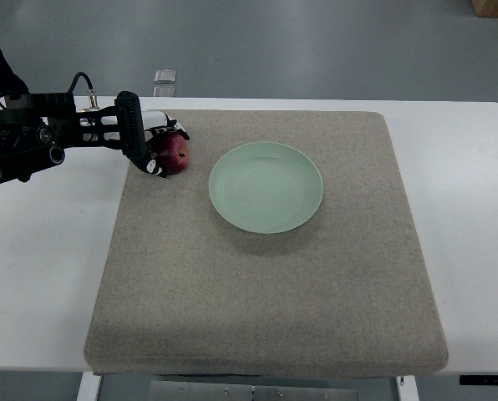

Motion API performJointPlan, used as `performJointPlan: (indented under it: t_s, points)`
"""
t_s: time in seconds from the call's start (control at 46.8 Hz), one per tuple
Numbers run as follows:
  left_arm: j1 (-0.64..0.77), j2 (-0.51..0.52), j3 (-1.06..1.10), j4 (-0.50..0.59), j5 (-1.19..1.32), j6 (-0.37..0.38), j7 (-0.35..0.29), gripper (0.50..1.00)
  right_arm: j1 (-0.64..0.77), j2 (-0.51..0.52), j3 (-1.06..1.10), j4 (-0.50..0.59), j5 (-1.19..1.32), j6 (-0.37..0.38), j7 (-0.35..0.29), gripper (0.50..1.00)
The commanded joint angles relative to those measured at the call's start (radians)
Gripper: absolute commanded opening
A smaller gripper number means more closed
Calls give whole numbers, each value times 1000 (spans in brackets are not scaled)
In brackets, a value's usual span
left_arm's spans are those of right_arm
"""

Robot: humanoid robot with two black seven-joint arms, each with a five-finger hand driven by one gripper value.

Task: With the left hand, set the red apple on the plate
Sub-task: 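Close the left hand's fingers around the red apple, then lift the apple and carry it with the left hand over the plate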

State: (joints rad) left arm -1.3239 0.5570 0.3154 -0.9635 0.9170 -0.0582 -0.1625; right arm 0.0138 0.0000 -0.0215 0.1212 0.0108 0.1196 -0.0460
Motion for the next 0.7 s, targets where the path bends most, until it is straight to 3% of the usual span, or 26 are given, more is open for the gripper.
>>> performJointPlan:
  t_s: [0.0,0.128,0.235,0.683]
  points:
    - [3,0,5,0,0,0,0,707,0,0,0,0,0,0,0,930]
    - [5,0,7,-1,0,0,0,611,0,0,0,0,0,0,0,930]
    - [5,0,7,-1,0,1,0,500,0,0,0,0,0,0,0,930]
    - [-113,-2,-4,-24,-3,23,-2,500,0,0,0,0,0,0,0,930]
